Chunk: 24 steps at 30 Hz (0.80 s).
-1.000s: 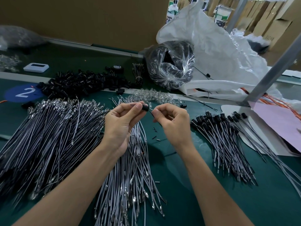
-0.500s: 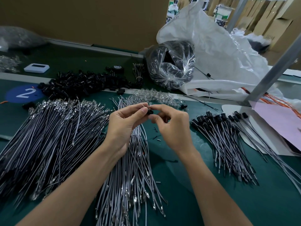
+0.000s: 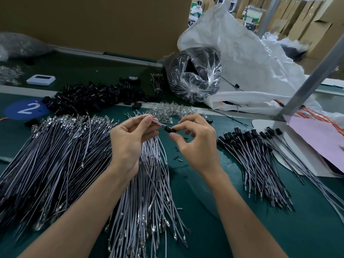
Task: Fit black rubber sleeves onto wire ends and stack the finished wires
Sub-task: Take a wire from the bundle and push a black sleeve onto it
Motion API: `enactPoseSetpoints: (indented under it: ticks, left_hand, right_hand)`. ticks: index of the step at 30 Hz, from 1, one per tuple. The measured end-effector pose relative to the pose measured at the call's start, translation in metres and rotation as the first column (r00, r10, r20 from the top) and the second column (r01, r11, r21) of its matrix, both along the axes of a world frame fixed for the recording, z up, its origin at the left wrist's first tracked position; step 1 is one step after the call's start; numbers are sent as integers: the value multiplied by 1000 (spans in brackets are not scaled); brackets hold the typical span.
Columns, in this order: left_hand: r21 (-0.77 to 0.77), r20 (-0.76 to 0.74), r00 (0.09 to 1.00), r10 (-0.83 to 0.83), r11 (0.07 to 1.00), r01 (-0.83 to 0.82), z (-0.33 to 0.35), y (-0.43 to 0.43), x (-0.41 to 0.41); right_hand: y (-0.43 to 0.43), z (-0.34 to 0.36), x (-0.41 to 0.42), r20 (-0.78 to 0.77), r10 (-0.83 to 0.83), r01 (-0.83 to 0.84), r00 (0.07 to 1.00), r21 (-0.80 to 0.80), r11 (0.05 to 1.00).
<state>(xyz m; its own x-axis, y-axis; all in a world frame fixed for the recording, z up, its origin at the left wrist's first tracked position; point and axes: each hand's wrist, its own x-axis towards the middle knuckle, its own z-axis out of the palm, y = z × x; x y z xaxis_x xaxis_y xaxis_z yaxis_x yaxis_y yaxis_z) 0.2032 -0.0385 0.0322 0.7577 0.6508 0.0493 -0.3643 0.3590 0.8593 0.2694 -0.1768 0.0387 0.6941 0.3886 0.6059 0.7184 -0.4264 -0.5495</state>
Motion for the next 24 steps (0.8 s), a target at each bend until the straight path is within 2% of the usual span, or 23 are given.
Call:
enactPoseSetpoints:
  ticks: [2, 5, 8, 10, 13, 15, 17, 18, 19, 20, 21, 24]
  left_hand:
    - [-23, 15, 999, 47, 999, -46, 2, 1, -1]
    - [-144, 22, 985, 174, 975, -169, 4, 17, -4]
    - [-198, 3, 967, 256, 948, -250, 5, 27, -5]
    - [-220, 1, 968, 250, 945, -244, 4, 26, -5]
    - [-206, 15, 992, 129, 971, -123, 5, 23, -4]
    - [-91, 39, 999, -22, 996, 25, 5, 19, -5]
    - [16, 79, 983, -166, 986, 165, 6, 14, -8]
    - [34, 97, 971, -221, 975, 218, 5, 12, -9]
    - [28, 98, 963, -250, 968, 248, 5, 10, -9]
    - [8, 79, 963, -258, 966, 258, 6, 9, -8]
    - [0, 38, 966, -254, 967, 254, 6, 9, -8]
    - [91, -58, 956, -288, 952, 292, 5, 7, -5]
  right_hand:
    - [-1, -1, 2, -9, -12, 12, 1000, -23, 1000]
    - [-6, 1, 8, -93, -29, 30, 995, 13, 999]
    - [-12, 7, 13, -297, 48, 6, 954, 178, 984]
    - [-13, 11, 11, -442, 206, -33, 873, 367, 930]
    - [-13, 16, 10, -493, 477, -45, 728, 659, 751]
    - [-15, 20, 12, -435, 668, -5, 604, 836, 549]
    - [-22, 26, 14, -339, 792, 74, 508, 933, 352]
    - [-26, 27, 15, -311, 818, 108, 485, 949, 296]
    - [-29, 28, 15, -308, 823, 123, 477, 951, 284]
    - [-31, 29, 15, -326, 813, 111, 482, 943, 312]
    - [-31, 30, 15, -361, 789, 71, 497, 923, 377]
    - [-21, 29, 8, -531, 655, -92, 538, 735, 671]
